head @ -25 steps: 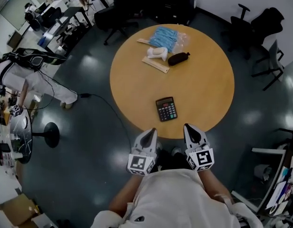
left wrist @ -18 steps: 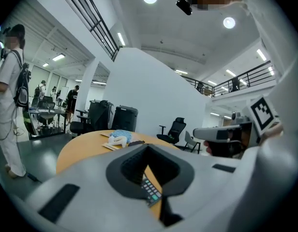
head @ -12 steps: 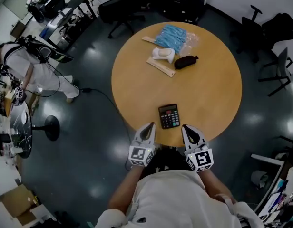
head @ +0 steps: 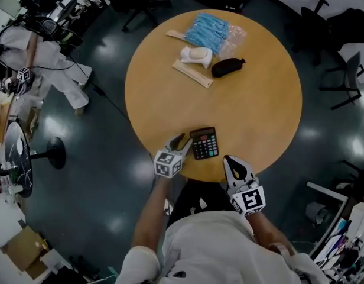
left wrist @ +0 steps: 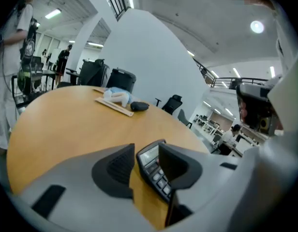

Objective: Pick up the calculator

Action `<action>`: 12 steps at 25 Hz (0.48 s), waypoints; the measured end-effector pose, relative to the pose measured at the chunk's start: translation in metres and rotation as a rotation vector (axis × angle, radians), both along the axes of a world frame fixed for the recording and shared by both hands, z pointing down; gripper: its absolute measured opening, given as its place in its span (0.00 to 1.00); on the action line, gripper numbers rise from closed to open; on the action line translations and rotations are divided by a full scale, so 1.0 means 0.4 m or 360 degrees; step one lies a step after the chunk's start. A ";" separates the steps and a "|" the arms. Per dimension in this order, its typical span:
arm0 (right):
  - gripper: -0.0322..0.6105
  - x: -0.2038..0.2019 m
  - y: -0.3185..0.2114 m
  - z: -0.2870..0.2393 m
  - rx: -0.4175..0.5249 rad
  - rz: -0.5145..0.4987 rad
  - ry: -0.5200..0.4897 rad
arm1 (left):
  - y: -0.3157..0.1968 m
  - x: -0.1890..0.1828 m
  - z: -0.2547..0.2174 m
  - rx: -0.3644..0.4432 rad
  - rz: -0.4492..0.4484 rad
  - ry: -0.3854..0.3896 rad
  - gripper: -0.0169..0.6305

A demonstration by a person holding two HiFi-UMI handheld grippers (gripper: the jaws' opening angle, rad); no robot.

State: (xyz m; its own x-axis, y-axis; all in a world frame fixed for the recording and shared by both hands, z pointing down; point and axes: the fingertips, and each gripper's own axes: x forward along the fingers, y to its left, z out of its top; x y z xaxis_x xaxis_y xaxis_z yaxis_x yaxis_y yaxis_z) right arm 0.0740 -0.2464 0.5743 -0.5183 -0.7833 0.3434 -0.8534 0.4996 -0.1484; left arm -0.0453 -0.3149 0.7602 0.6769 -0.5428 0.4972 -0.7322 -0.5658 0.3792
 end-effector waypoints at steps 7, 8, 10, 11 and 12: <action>0.07 0.031 -0.026 0.035 -0.0078 0.0029 0.0000 | -0.031 0.025 0.100 -0.0243 0.0120 -0.0015 0.32; 0.07 0.033 -0.030 0.037 -0.0084 0.0032 -0.0003 | -0.035 0.032 0.103 -0.0259 0.0148 -0.0013 0.32; 0.07 0.036 -0.037 0.042 -0.0094 0.0037 -0.0006 | -0.038 0.052 0.104 -0.0278 0.0225 -0.0006 0.33; 0.07 0.037 -0.039 0.045 -0.0099 0.0039 -0.0005 | -0.036 0.063 0.105 -0.0280 0.0268 -0.0009 0.33; 0.07 0.037 -0.040 0.049 -0.0104 0.0040 -0.0004 | -0.032 0.074 0.109 -0.0282 0.0305 -0.0017 0.33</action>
